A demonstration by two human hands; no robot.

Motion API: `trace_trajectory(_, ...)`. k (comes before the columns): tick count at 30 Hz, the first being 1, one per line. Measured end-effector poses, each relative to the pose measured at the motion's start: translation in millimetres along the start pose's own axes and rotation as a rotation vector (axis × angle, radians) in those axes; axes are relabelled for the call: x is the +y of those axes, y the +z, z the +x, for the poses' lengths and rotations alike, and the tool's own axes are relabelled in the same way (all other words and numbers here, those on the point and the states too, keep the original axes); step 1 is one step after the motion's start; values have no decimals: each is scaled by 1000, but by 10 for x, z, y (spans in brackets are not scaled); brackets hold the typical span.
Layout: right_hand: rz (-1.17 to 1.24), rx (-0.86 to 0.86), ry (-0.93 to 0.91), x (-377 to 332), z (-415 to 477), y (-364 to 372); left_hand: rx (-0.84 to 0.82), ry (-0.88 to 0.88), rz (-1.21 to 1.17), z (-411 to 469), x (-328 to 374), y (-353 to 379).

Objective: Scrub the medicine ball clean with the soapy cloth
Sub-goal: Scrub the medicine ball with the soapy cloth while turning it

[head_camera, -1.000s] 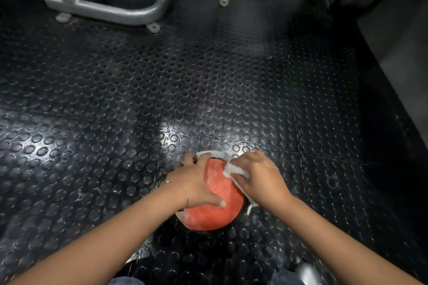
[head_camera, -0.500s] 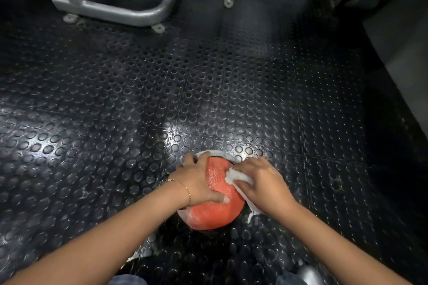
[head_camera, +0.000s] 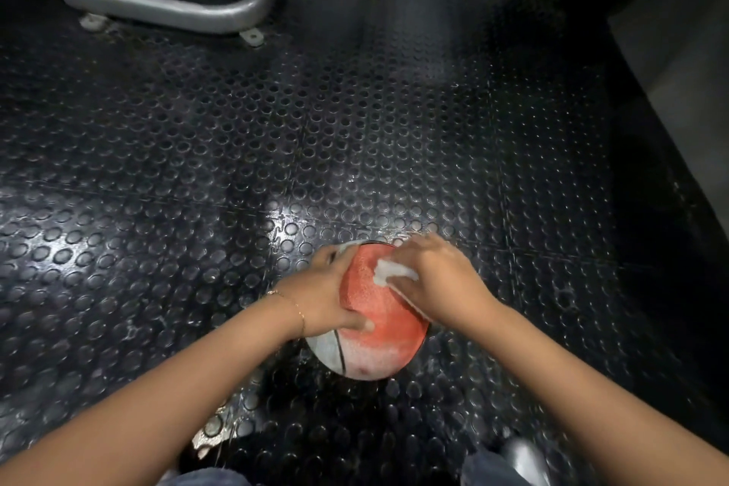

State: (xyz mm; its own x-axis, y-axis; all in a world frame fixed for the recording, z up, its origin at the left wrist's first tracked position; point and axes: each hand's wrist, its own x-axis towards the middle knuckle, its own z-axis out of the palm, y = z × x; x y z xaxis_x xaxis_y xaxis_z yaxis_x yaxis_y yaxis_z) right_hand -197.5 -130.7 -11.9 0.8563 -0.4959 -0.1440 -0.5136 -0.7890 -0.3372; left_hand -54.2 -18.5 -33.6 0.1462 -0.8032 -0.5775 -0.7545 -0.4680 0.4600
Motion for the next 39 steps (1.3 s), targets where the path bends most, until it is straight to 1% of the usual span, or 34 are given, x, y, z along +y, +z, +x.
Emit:
trace_trajectory(2, 0, 4, -8, 6, -98, -3, 11, -38, -38, 39, 22, -27)
trace_trajectory(4, -11, 46, 35, 35, -51, 9, 17, -97, -62, 87, 52, -11)
trace_trajectory(6, -19, 89, 81, 53, 34, 24, 58, -163, -33, 107, 105, -6)
trace_trajectory(7, -30, 104, 78, 49, 68, 33, 83, -152, -2, 111, 135, -9)
trace_trajectory(9, -36, 111, 45, 45, 134, 53, 127, -14, 58, 128, 198, -92)
trace_trajectory(10, -31, 115, 24, 33, 157, 50, 121, 50, 82, 164, 205, -133)
trace_trajectory(11, -24, 116, 6, 22, 167, 44, 89, 68, 77, 177, 216, -175)
trace_trajectory(13, 15, 137, -16, 30, 119, 54, -12, 27, 63, 230, 178, -183)
trace_trajectory(16, 111, 176, 23, 119, -84, 149, -31, -16, 40, 249, 104, -195)
trace_trajectory(17, 136, 181, 54, 144, -135, 177, -46, -80, 32, 175, 92, -289)
trace_trajectory(19, 157, 206, 108, 151, -132, 189, -29, -113, 39, 313, 33, -139)
trace_trajectory(20, 153, 214, 111, 114, -101, 178, -33, -143, -33, 403, 10, -54)
trace_trajectory(23, 117, 215, 9, -26, -59, 196, -17, -138, -89, 641, -229, 68)
trace_trajectory(25, 98, 205, -26, -14, -72, 228, -56, -190, -111, 444, -186, -105)
trace_trajectory(27, 136, 202, 69, 73, -66, 206, -66, -212, -128, 281, -201, -235)
trace_trajectory(28, 156, 226, 113, 114, -43, 196, -63, -217, -156, 359, -150, -174)
trace_trajectory(30, 145, 249, 123, 124, -6, 203, -52, -195, -146, 326, -56, -201)
trace_trajectory(31, 133, 248, 91, 90, -6, 215, -51, -169, -90, 347, -53, -157)
trace_trajectory(34, 126, 239, 9, 64, -43, 273, 18, -28, -41, 262, -10, -205)
trace_trajectory(36, 153, 243, 52, 103, -2, 230, -14, 68, 74, 228, 17, -205)
trace_trajectory(39, 181, 243, 123, 128, 109, 171, -27, 92, 224, 221, 91, -226)
